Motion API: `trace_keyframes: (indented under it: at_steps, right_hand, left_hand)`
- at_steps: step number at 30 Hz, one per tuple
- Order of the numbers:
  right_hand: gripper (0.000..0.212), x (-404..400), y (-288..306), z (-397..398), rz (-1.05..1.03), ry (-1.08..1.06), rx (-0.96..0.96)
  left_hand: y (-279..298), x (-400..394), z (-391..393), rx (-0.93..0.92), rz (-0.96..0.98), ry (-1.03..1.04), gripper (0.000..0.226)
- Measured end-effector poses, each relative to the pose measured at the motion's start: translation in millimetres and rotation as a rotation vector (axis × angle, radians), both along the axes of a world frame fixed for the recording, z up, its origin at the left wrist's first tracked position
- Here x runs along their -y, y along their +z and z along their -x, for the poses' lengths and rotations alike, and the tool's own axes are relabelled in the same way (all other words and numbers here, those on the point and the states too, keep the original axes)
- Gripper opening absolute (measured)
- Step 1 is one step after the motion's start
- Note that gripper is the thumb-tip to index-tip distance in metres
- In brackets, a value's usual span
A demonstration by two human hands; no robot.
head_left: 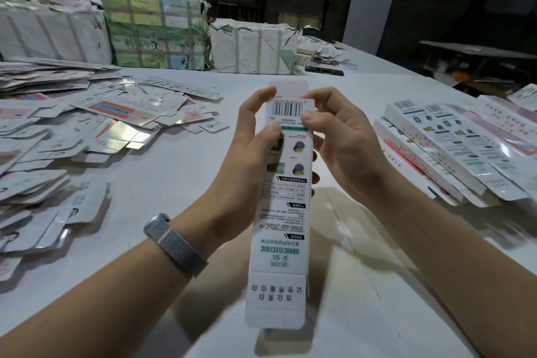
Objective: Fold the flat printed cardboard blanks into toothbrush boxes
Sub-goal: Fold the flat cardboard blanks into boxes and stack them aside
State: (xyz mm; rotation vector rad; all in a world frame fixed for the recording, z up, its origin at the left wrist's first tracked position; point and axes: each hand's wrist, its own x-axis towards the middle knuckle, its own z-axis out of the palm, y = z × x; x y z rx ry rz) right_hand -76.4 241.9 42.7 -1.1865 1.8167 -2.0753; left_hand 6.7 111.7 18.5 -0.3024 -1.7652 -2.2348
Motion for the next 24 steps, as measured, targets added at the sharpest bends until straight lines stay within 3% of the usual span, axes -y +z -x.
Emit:
trace_keyframes:
  at_steps: [6, 11, 14, 20, 24]
  right_hand:
    - [0.032, -1, 2, 0, 0.091, 0.005, 0.006]
    - [0.003, -5, 7, 3, 0.053, 0.018, 0.075]
    - [0.022, -7, 12, 4, 0.045, 0.003, 0.117]
    - [0.003, -10, 13, 7, 0.013, 0.003, 0.080]
    - [0.009, -11, 13, 6, -0.002, -0.049, 0.025]
  left_hand:
    - [0, -1, -2, 0.014, 0.028, 0.023, 0.047]
    - [0, 0, -3, -0.012, 0.088, 0.025, 0.047]
    - [-3, -3, -3, -0.039, 0.181, 0.008, 0.048]
    - [-3, -2, -4, -0.056, 0.207, -0.023, 0.049]
    - [-1, -3, -4, -0.008, 0.204, -0.021, 0.049]
